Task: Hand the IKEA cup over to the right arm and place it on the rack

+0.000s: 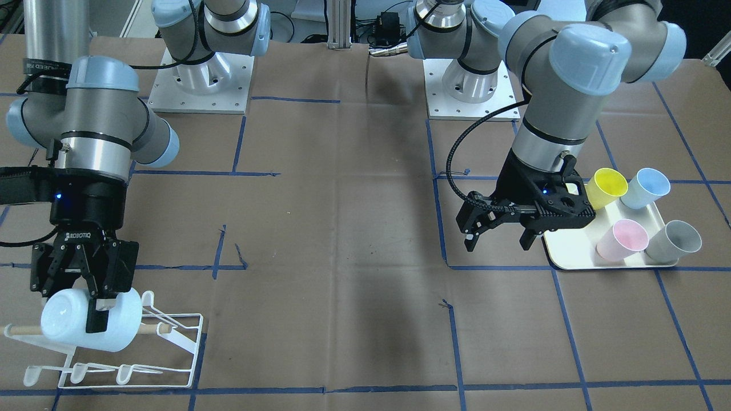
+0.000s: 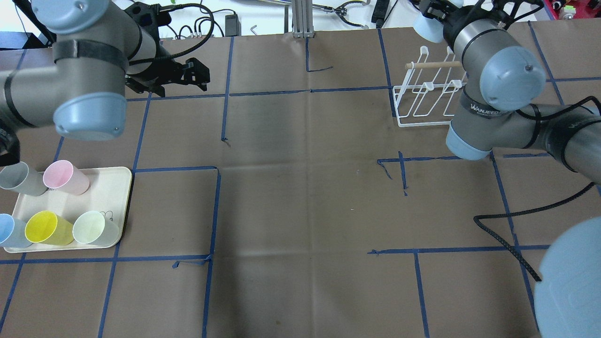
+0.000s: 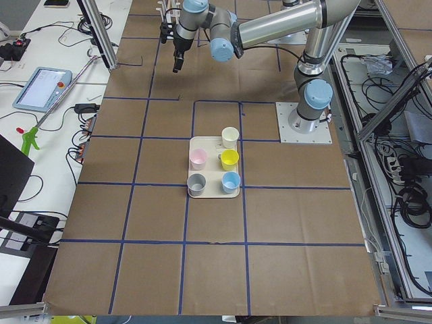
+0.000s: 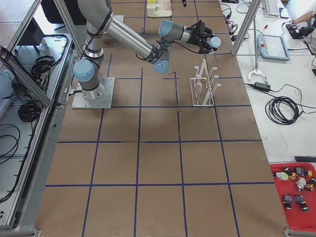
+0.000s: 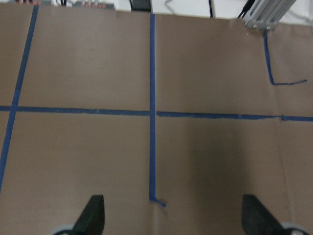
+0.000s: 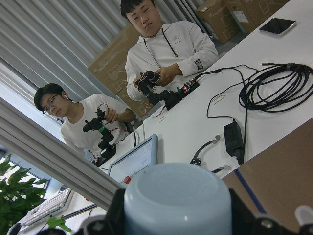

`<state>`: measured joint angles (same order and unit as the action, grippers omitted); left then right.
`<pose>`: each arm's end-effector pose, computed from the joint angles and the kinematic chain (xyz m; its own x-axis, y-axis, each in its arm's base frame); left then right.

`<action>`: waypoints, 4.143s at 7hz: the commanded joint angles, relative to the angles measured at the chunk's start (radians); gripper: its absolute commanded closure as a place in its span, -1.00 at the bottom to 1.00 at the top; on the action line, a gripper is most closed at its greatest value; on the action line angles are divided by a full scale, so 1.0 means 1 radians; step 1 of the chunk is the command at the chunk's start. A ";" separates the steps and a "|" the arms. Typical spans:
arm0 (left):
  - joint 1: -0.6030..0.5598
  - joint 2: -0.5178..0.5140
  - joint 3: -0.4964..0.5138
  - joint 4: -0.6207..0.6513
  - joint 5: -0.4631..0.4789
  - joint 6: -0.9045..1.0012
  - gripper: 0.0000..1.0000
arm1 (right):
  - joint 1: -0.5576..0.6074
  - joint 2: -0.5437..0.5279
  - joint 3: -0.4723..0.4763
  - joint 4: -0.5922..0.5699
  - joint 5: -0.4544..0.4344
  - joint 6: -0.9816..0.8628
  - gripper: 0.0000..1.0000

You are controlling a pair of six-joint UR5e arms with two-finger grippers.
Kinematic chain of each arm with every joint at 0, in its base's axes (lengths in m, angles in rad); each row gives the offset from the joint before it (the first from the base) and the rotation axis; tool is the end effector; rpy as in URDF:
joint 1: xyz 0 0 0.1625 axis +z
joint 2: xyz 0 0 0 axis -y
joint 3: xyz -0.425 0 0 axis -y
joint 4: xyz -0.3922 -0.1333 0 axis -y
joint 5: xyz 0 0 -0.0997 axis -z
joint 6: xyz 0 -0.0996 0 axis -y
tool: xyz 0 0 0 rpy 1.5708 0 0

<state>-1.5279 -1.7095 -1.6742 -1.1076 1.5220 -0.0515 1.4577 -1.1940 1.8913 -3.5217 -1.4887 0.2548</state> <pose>-0.1141 -0.5640 0.4142 -0.9949 -0.0823 0.0588 -0.0932 0.9718 -0.2166 0.0748 -0.5947 0.3696 -0.9579 0.1120 -0.2642 0.2859 0.2911 -0.9130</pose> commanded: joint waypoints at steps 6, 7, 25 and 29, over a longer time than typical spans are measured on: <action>0.128 0.169 0.079 -0.468 0.075 0.210 -0.99 | 0.044 0.203 -0.098 -0.132 -0.160 -0.186 0.64; 0.217 0.209 0.006 -0.457 0.070 0.349 -0.99 | 0.044 0.229 -0.101 -0.140 -0.159 -0.186 0.64; 0.551 0.208 -0.684 0.278 0.101 0.697 0.69 | 0.257 -0.125 -0.008 0.132 -0.163 -0.085 -1.00; 0.549 0.208 -0.592 0.220 0.086 0.699 1.00 | 0.386 -0.294 0.126 0.171 -0.116 0.361 -1.00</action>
<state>-0.9774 -1.5013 -2.3213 -0.8458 1.6140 0.6472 1.8166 -1.4402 1.9829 -3.3534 -1.6330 0.4971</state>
